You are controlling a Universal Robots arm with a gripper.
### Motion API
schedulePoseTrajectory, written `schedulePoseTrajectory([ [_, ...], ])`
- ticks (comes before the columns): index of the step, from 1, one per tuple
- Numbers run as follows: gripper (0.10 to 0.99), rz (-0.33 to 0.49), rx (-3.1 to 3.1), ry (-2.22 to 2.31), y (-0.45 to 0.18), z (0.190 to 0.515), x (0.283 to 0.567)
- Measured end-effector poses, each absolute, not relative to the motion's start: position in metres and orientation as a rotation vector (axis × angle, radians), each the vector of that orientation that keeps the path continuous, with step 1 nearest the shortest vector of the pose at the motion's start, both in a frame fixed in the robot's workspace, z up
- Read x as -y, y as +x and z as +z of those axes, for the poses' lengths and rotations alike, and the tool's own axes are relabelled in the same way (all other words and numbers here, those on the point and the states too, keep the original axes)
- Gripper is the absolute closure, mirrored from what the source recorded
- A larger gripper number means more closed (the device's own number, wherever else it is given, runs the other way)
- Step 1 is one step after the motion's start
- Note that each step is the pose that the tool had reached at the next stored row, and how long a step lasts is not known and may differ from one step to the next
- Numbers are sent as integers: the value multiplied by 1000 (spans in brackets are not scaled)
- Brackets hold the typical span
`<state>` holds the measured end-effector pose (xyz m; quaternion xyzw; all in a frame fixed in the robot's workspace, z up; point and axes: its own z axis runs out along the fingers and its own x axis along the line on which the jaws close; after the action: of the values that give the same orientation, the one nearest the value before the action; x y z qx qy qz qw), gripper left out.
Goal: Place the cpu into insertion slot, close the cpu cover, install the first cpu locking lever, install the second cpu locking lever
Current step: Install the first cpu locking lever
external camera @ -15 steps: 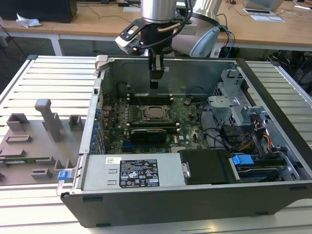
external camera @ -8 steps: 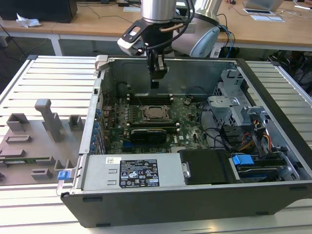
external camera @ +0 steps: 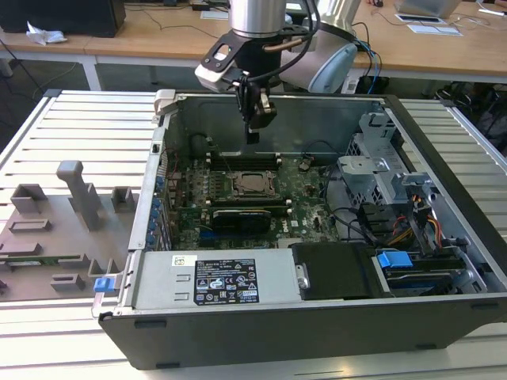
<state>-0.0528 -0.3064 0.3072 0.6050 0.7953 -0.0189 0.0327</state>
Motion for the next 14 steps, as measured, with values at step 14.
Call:
schedulePoseTrajectory([
  [14,980,-47,-2636,1578,-53,307,306],
])
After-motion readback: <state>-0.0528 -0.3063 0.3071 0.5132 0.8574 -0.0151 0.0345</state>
